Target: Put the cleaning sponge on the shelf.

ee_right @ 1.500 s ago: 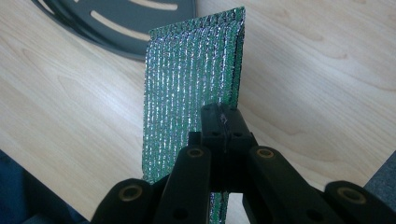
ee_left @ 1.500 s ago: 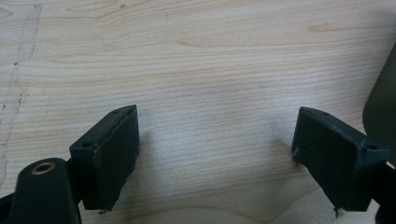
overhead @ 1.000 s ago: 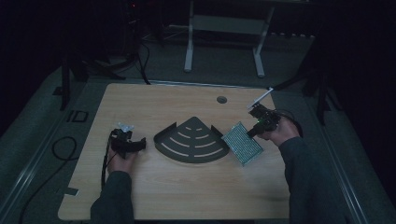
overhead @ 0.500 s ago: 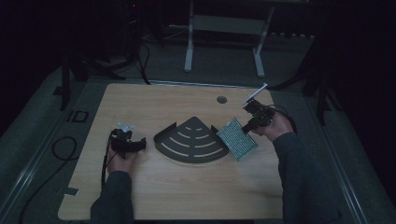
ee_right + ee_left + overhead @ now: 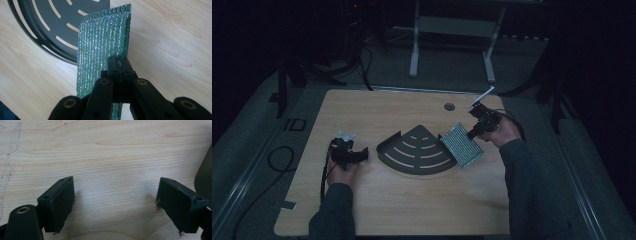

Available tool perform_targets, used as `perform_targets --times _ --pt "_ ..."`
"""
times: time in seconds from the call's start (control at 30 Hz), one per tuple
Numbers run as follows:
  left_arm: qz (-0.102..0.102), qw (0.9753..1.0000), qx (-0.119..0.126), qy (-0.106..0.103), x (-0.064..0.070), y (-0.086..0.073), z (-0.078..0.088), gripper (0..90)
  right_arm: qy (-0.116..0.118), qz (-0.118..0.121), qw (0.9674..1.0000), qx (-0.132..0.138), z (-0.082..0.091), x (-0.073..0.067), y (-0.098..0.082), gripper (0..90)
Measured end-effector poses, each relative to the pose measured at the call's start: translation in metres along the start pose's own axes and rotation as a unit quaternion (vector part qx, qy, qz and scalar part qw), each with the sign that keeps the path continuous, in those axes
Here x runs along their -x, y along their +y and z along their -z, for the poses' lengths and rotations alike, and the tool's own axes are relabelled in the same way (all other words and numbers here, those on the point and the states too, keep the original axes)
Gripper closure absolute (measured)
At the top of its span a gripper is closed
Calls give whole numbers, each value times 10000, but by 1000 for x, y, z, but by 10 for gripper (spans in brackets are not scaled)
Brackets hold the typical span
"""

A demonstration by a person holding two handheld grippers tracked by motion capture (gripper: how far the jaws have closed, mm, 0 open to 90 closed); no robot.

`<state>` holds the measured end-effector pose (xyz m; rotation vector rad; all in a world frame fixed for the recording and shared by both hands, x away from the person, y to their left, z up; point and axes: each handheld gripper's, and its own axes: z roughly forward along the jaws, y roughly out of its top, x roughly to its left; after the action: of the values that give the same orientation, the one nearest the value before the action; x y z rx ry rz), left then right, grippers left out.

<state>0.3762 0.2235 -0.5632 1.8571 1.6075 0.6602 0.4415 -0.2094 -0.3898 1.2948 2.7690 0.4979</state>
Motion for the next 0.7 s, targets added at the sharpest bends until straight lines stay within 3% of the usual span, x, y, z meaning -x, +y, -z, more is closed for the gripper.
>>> perform_targets --times 0.7 --pt "0 10000 1 -4 0 0 0 156 137 99 9998 58 -16 -4 17 899"
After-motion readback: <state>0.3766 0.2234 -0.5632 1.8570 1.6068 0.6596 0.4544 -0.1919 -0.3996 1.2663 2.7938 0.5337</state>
